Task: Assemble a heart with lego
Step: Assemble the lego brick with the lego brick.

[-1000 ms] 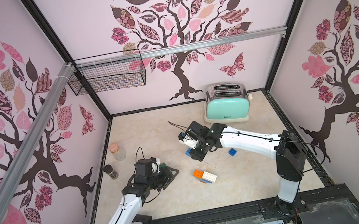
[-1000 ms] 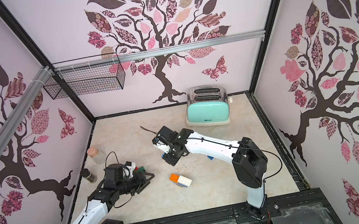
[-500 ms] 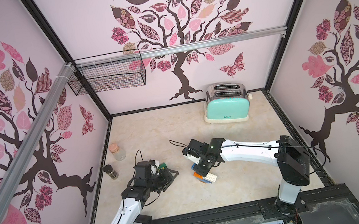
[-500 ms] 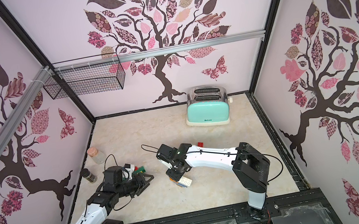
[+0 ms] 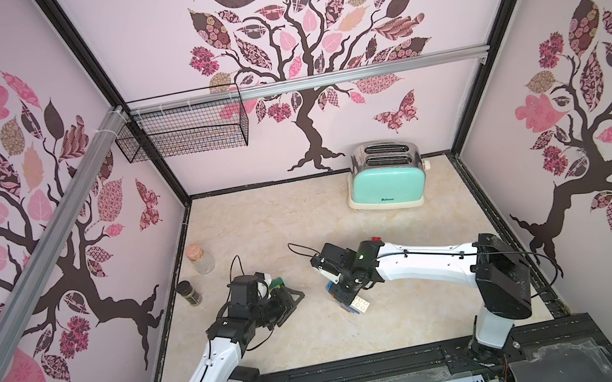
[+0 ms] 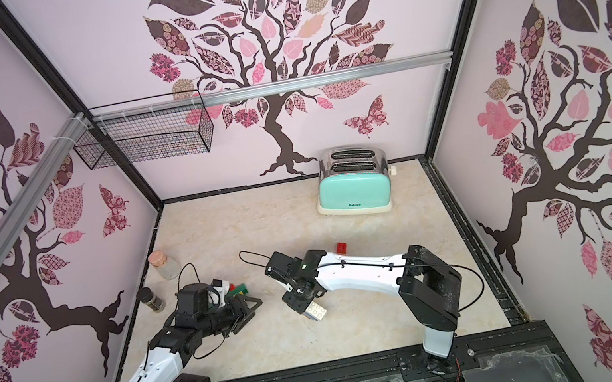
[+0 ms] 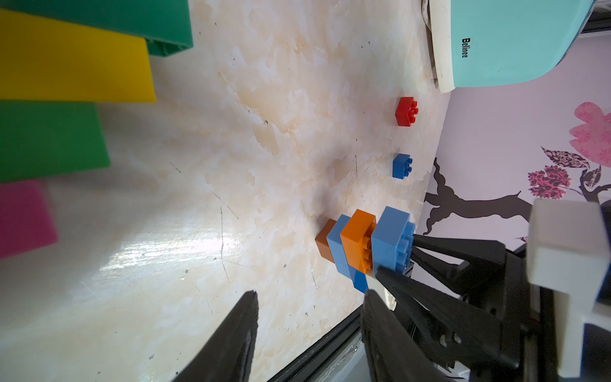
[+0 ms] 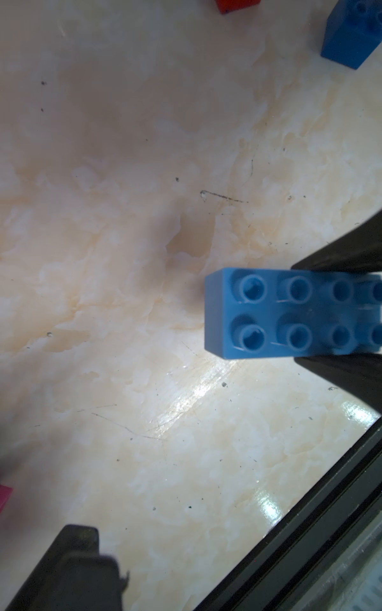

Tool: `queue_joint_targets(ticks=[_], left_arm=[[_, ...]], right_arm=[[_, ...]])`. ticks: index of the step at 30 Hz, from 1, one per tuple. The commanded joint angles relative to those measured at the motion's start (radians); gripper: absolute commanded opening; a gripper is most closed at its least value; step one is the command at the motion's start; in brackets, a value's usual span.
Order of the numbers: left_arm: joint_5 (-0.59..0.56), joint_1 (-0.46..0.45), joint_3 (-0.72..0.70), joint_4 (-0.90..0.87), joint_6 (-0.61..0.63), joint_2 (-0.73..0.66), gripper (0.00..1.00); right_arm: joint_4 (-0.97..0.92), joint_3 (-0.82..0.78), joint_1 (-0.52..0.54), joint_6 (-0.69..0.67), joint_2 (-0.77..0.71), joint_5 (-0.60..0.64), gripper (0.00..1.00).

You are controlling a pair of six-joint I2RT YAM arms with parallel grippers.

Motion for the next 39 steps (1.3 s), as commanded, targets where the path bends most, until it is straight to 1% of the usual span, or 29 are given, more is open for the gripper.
queue_joint_targets(ticks=[1,10,16,22,25,30,34,39], left_arm=[[-0.007,0.004,-0.009,0.004,-0.001,-0.014,0.54],[-0.015,0.005,-0.009,0.0,0.0,-0.016,0.54],[-0.018,0.004,-0.009,-0.005,0.002,-0.019,0.54],[-0.021,0.005,-0.009,-0.004,0.003,-0.017,0.54],[-0.023,0.005,-0.007,-0.007,0.004,-0.019,0.53],[-0.03,0.004,-0.005,-0.016,0.004,-0.027,0.53],[-0.033,0.005,-0.004,-0.018,0.005,-0.024,0.53],[-0.035,0.005,-0.002,-0.02,0.007,-0.021,0.54]], right_arm=[[-0.025,-0.025,0.017,0.02,0.005,0.045,0.3],[-0.038,-0.047,0.044,0.033,0.03,0.089,0.3],[-0.045,-0.068,0.061,0.01,0.032,0.113,0.3],[-0.028,-0.088,0.065,-0.011,0.002,0.098,0.3],[-0.03,-0.098,0.066,-0.01,0.01,0.093,0.3],[-0.022,-0.138,0.066,-0.005,0.024,0.048,0.3],[-0.065,-0.15,0.066,-0.009,0.038,0.108,0.3],[-0.078,-0.152,0.066,-0.03,0.01,0.122,0.31]])
